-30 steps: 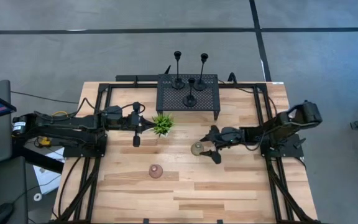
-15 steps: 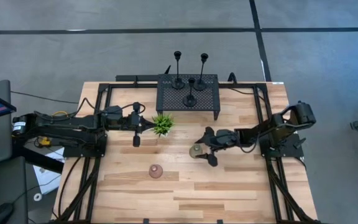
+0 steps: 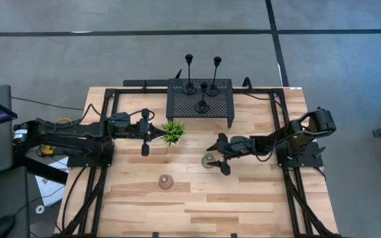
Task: Pick & Place candle stick holders
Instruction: Put the green glass candle holder on the shelf, then put the pink glass candle holder on the shelf
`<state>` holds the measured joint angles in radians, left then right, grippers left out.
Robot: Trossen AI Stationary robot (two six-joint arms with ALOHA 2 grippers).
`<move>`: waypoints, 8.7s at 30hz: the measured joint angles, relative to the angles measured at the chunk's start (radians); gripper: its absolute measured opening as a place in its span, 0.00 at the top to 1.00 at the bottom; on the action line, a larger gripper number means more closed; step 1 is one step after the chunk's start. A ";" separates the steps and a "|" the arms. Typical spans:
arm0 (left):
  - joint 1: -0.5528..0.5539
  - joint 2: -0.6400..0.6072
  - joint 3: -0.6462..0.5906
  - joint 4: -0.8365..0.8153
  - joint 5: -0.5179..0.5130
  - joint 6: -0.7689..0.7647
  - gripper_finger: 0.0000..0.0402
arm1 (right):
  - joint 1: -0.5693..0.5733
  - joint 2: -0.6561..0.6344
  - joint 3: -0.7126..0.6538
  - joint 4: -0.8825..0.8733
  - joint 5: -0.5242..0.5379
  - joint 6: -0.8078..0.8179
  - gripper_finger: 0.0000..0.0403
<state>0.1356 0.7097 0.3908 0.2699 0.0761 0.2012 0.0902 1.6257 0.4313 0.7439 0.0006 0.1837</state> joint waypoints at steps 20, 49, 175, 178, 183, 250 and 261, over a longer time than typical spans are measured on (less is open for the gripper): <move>0.000 0.000 0.000 0.000 0.000 0.000 0.99 | 0.000 0.000 0.000 0.006 -0.001 0.007 0.30; 0.000 0.000 0.000 -0.001 0.000 0.000 0.98 | 0.001 -0.005 0.000 0.003 -0.003 0.027 0.64; 0.000 0.000 0.000 -0.001 0.000 0.000 0.98 | -0.609 -0.402 0.370 -0.776 -0.001 -0.139 0.35; 0.000 0.000 0.000 -0.001 0.000 0.000 0.99 | -0.608 -0.438 0.370 -0.795 -0.004 -0.141 0.35; 0.000 0.000 0.000 -0.002 0.000 0.000 0.98 | -0.609 -0.530 0.370 -0.848 -0.004 -0.142 0.35; 0.000 0.000 0.000 -0.008 0.001 -0.008 0.98 | -0.028 -0.836 0.018 -0.557 -0.086 -0.330 0.99; 0.000 0.007 -0.014 -0.022 0.028 0.001 0.98 | -0.053 -0.835 -0.188 -0.272 -0.090 -0.263 1.00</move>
<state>0.1356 0.7166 0.3766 0.2475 0.1040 0.2024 0.0368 0.7902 0.2433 0.4715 -0.0890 -0.0792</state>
